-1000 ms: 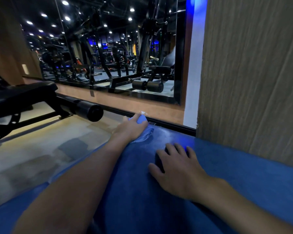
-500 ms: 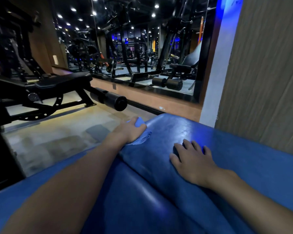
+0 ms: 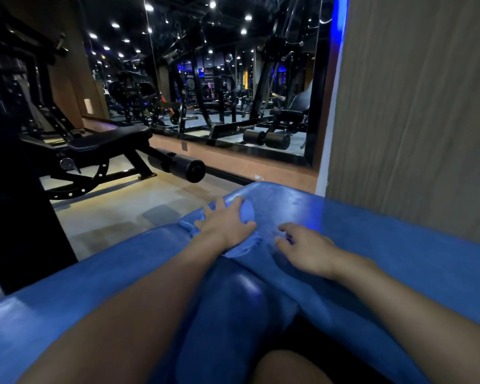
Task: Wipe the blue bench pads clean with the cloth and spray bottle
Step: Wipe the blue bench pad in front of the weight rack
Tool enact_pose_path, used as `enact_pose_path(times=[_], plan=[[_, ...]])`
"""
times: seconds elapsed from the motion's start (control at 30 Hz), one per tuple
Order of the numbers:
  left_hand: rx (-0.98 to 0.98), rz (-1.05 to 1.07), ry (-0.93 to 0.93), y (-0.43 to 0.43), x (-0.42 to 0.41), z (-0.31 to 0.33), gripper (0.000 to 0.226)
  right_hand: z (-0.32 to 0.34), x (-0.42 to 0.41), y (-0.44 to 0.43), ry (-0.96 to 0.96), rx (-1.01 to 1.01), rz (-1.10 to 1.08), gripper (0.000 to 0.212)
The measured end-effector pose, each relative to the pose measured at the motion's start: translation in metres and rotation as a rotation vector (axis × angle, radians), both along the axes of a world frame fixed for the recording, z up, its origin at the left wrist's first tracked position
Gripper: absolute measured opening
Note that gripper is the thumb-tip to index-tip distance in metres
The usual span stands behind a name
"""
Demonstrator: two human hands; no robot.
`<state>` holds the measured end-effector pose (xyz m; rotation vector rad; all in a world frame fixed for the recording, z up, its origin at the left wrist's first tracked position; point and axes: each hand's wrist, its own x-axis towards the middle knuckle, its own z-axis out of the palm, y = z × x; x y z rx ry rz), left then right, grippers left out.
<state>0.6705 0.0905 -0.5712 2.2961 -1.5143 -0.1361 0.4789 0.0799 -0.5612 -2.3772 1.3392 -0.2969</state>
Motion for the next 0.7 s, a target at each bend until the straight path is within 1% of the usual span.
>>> enact_pose_path(times=[0.07, 0.1, 0.17, 0.2, 0.3, 0.37, 0.4, 0.47, 0.53, 0.6, 0.63, 0.67, 0.7], plan=[[-0.046, -0.066, 0.084, 0.010, -0.013, 0.005, 0.074, 0.002, -0.006, 0.003, -0.127, 0.053, -0.012, 0.048], [-0.079, -0.105, 0.124, 0.015, -0.020, 0.008, 0.080, 0.004, -0.009, 0.005, -0.195, 0.076, -0.022, 0.045], [-0.191, -0.177, 0.184, 0.023, -0.035, 0.015, 0.086, 0.010, -0.014, 0.009, -0.371, 0.139, -0.065, 0.029], [-0.253, -0.214, 0.219, 0.025, -0.043, 0.019, 0.086, 0.015, -0.017, 0.012, -0.472, 0.194, -0.101, 0.026], [-0.402, -0.325, 0.308, 0.031, -0.062, 0.032, 0.084, 0.030, -0.027, 0.015, -0.753, 0.430, -0.144, 0.035], [-0.449, -0.395, 0.348, 0.033, -0.072, 0.039, 0.085, 0.041, -0.033, 0.015, -0.898, 0.519, -0.142, 0.040], [-0.460, -0.428, 0.369, 0.034, -0.077, 0.042, 0.085, 0.047, -0.037, 0.016, -0.960, 0.539, -0.130, 0.038], [-0.477, -0.462, 0.387, 0.034, -0.086, 0.049, 0.082, 0.051, -0.041, 0.012, -1.065, 0.556, -0.115, 0.035], [-0.476, -0.491, 0.363, 0.036, -0.091, 0.055, 0.082, 0.050, -0.043, 0.007, -1.155, 0.591, -0.108, 0.035], [-0.449, -0.528, 0.355, 0.037, -0.089, 0.058, 0.086, 0.049, -0.043, 0.002, -1.183, 0.587, -0.102, 0.033], [-0.430, -0.523, 0.399, 0.040, -0.088, 0.060, 0.085, 0.048, -0.043, -0.001, -1.185, 0.568, -0.114, 0.031], [-0.431, -0.486, 0.484, 0.042, -0.088, 0.063, 0.083, 0.048, -0.042, -0.002, -1.193, 0.558, -0.123, 0.029], [-0.454, -0.411, 0.562, 0.044, -0.088, 0.067, 0.080, 0.048, -0.041, -0.003, -1.205, 0.561, -0.122, 0.027]])
